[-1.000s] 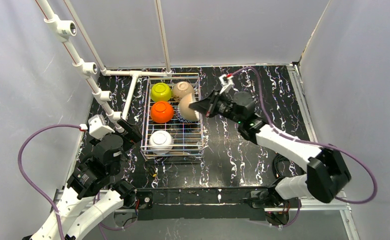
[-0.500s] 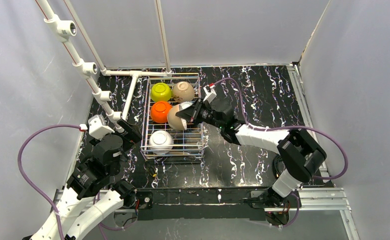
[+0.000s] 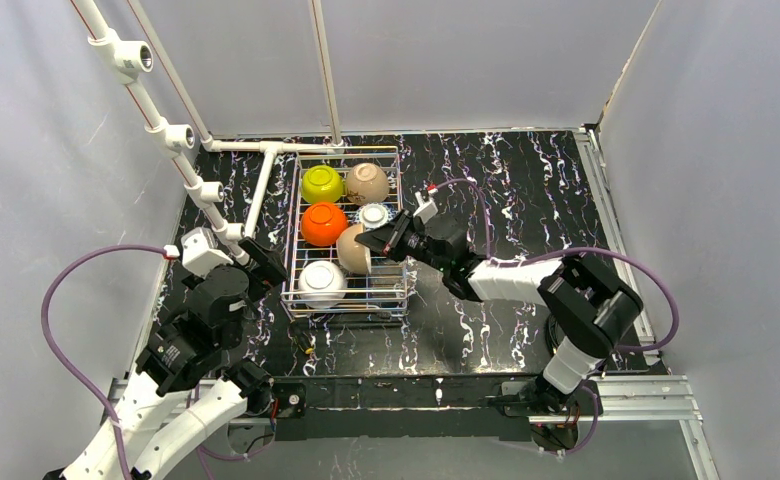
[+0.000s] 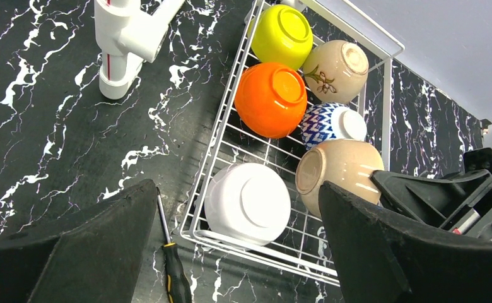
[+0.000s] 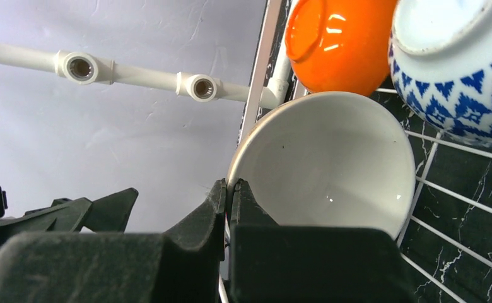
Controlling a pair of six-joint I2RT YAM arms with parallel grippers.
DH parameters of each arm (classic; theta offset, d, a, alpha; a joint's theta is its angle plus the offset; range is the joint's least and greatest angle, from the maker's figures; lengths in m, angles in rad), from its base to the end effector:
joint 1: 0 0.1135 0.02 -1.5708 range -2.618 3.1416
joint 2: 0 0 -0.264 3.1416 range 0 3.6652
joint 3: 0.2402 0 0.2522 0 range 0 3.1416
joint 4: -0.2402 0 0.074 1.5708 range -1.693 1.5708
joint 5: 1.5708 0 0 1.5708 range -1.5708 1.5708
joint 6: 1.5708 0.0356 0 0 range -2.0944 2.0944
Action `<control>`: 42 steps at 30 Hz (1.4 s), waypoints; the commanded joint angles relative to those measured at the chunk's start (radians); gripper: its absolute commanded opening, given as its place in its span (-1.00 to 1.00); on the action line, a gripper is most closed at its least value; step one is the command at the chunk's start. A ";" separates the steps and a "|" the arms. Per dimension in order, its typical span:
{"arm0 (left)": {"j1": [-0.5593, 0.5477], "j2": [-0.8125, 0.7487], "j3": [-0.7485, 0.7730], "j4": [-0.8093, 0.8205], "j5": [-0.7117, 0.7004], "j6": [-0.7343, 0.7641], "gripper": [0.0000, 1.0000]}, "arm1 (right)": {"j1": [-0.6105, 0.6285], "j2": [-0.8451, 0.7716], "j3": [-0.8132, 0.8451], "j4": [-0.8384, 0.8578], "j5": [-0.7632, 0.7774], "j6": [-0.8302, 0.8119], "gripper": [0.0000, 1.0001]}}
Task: Load the bowls into the dish rack
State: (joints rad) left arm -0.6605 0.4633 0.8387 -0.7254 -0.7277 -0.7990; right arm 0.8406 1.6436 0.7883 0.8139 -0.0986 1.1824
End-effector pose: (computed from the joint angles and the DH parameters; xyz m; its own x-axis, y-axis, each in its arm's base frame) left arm 0.0810 -0.0330 0.3426 -0.1635 -0.5506 -0.8186 -0.2187 0.8294 -0.5141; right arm 0.2339 0.2665 0.2267 -0.7574 0.5348 -0.3746 -0.2801 0.2522 0.9263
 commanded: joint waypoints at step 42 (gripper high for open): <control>-0.004 0.025 -0.004 0.004 -0.020 0.006 0.96 | 0.016 0.017 -0.237 0.101 0.094 0.321 -0.34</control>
State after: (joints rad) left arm -0.6605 0.4782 0.8383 -0.7246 -0.7212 -0.7959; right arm 0.8528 1.6844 0.5869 1.0706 -0.0208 1.5612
